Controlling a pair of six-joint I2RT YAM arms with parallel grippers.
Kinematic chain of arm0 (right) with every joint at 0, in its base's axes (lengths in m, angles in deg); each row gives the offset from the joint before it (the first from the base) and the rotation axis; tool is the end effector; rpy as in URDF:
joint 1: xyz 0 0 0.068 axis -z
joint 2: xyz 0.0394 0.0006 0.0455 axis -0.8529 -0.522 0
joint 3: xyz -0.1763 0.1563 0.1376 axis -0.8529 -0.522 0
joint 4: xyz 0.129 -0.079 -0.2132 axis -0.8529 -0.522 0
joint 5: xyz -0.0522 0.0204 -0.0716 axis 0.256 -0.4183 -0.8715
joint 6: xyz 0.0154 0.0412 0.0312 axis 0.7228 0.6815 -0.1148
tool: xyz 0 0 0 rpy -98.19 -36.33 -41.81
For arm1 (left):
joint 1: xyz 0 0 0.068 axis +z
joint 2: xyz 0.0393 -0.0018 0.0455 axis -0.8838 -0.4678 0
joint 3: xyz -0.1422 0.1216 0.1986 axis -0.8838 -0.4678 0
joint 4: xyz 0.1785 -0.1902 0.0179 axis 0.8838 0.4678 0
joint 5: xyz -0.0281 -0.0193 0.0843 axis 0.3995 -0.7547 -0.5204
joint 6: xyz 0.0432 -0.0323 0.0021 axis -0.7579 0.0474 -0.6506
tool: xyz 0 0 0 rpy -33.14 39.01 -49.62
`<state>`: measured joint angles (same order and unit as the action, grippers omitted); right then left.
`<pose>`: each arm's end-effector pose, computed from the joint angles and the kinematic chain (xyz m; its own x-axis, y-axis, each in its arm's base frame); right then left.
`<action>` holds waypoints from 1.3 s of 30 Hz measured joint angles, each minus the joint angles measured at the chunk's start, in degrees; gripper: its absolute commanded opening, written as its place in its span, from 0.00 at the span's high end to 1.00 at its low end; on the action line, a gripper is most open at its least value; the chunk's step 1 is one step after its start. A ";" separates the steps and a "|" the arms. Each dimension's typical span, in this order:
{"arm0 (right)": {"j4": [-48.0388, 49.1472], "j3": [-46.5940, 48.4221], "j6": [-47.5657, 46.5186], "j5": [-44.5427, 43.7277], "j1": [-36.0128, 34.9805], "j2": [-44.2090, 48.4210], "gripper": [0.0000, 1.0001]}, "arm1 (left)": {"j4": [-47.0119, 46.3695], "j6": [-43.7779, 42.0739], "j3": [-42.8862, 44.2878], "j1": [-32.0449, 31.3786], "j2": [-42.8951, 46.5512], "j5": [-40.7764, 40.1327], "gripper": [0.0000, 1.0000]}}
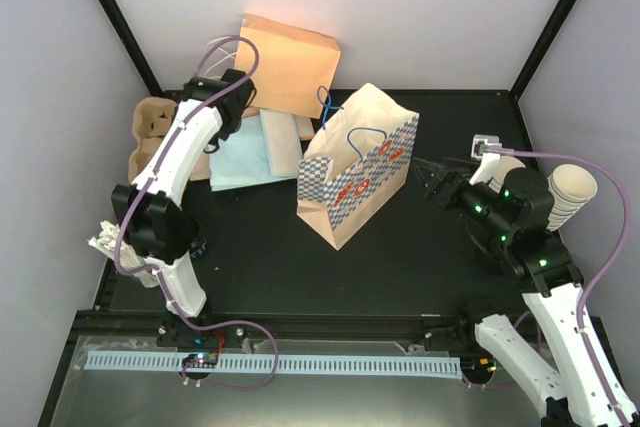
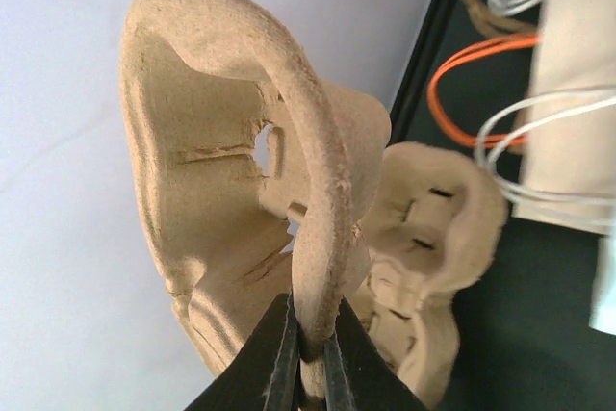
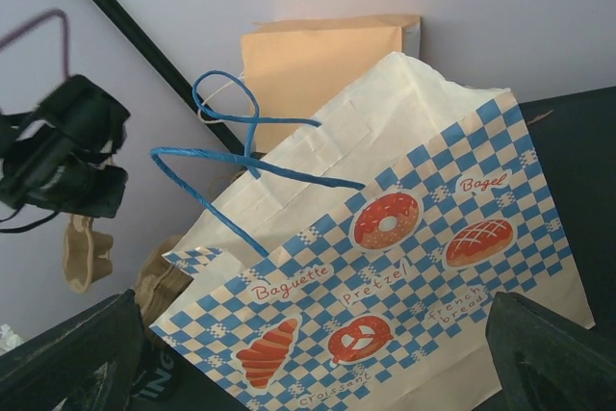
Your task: Pack the takeout coffee
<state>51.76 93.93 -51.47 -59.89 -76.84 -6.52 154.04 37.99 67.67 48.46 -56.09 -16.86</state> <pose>0.1267 0.0527 0.3793 -0.4508 0.3648 -0.8147 -0.3915 0.7394 0.5477 0.3381 -0.0512 0.3440 -0.8907 -0.0213 -0.4541 -0.3763 0.5951 0.7101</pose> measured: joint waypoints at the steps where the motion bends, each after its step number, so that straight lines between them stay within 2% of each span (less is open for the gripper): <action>1: -0.02 0.00 0.00 -0.09 0.00 -0.13 0.00 | 0.20 0.07 0.55 -1.68 0.94 0.13 0.98; 8: -0.09 0.00 -0.07 -0.61 0.00 -1.07 0.00 | 0.72 -0.70 6.51 -14.10 7.37 1.97 0.98; 13: -0.79 0.11 -0.07 -0.63 0.00 -0.68 0.00 | 0.46 -3.08 5.79 -22.71 12.57 3.69 0.99; 19: -2.56 0.13 -0.26 -1.46 0.00 1.40 0.00 | 1.09 -1.33 -5.95 -32.15 18.88 5.99 0.98; 29: -5.64 -0.20 -0.66 -2.40 0.00 1.90 0.00 | 0.55 5.16 -29.03 -41.81 24.57 19.56 0.98; 35: -6.14 -1.09 -0.66 -2.38 0.00 1.38 0.00 | -5.18 9.29 -36.61 -46.21 28.96 26.77 0.97; 39: -6.29 -1.09 -0.68 -2.40 0.00 0.33 0.00 | -10.88 12.13 -40.44 -47.80 28.41 30.73 0.96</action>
<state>45.46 92.84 -52.14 -62.29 -76.84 -6.19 143.15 50.12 27.23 0.66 -27.67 13.87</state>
